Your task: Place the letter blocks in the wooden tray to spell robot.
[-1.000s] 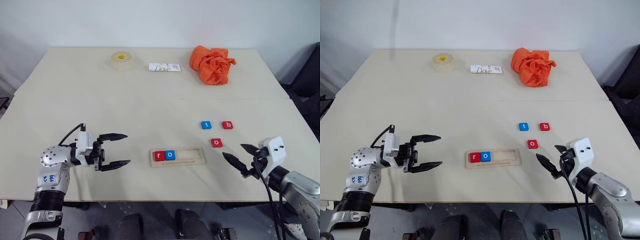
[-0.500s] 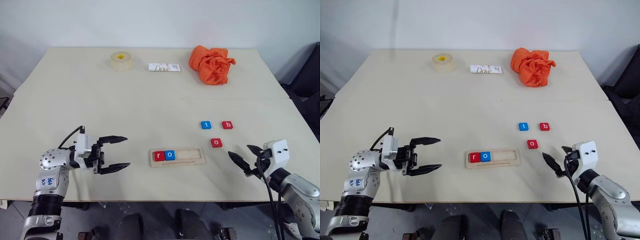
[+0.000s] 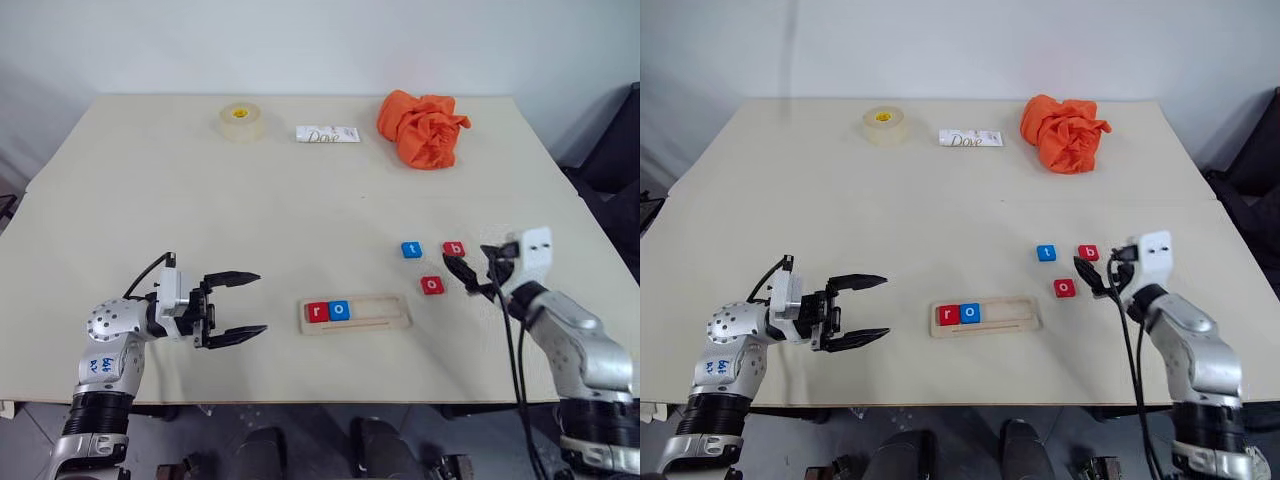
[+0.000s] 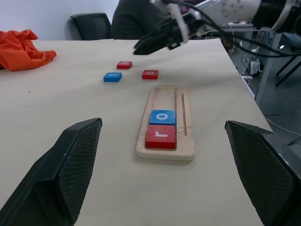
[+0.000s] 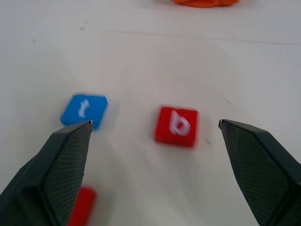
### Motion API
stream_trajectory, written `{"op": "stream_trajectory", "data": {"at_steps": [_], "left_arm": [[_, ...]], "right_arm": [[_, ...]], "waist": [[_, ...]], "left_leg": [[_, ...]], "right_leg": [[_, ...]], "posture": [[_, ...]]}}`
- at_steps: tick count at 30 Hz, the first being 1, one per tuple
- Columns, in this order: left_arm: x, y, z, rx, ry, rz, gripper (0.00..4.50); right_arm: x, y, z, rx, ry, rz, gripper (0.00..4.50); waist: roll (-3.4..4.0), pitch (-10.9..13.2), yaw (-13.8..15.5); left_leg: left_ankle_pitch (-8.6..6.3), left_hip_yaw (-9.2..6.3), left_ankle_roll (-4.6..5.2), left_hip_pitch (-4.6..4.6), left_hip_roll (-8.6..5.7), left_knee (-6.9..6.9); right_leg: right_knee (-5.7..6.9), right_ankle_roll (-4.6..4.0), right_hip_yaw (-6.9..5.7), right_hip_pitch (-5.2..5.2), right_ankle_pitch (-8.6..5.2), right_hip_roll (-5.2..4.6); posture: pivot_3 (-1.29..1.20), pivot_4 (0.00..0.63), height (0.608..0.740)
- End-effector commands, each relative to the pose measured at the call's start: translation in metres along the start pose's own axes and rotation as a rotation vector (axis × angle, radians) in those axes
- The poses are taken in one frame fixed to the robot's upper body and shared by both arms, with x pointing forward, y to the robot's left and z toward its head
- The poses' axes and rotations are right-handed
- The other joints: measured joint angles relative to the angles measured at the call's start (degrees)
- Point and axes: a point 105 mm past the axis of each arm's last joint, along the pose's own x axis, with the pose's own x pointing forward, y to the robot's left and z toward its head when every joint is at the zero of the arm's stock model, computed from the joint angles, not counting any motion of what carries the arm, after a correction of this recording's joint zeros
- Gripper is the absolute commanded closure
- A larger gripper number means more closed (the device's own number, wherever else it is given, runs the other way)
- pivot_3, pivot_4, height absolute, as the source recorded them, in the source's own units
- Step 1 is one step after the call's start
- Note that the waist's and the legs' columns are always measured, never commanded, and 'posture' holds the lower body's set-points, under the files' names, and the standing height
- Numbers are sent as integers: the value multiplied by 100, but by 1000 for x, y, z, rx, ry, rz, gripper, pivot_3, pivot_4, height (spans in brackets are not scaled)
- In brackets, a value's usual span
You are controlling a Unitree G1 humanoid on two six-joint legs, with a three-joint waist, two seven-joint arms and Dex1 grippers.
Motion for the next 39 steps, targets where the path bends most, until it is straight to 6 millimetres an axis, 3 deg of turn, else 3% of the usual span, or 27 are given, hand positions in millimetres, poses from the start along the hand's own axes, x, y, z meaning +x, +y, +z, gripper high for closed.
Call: {"op": "stream_trajectory", "data": {"at_steps": [1, 6, 13, 35, 39], "left_arm": [[3, -3, 5, 27, -16, -5, 48], [4, -7, 5, 25, -22, 0, 48], [-4, -9, 4, 22, -11, 19, 48], [-1, -7, 0, 21, -12, 38, 48], [-2, -6, -1, 19, -12, 39, 0]], "right_arm": [[14, 0, 5, 0, -7, -33, 0], [27, -2, 0, 8, 39, -90, 0], [22, 3, 7, -7, 0, -107, 0], [32, -10, -18, 53, 57, -257, 0], [30, -11, -22, 69, 72, -276, 952]], "waist": [[0, 0, 0], [0, 0, 3], [0, 0, 0], [0, 0, -11], [0, 0, -10]], "left_leg": [[0, 0, 0, 0, 0, -2], [0, 1, 0, -5, -2, -9], [-1, 2, 1, -14, -1, -15], [-1, 4, 1, -14, -1, -15], [0, 4, 1, -14, -1, -15]], "right_leg": [[-1, 0, 0, 0, 0, 0], [-11, 1, -1, -2, 0, -4], [-16, 2, -2, -12, 1, -5], [-15, 2, 0, -14, 1, -4], [-14, 2, 0, -14, 1, -5]], "posture": [[0, 150, 740], [0, 150, 740], [0, 150, 740], [0, 150, 740], [0, 150, 740]]}}
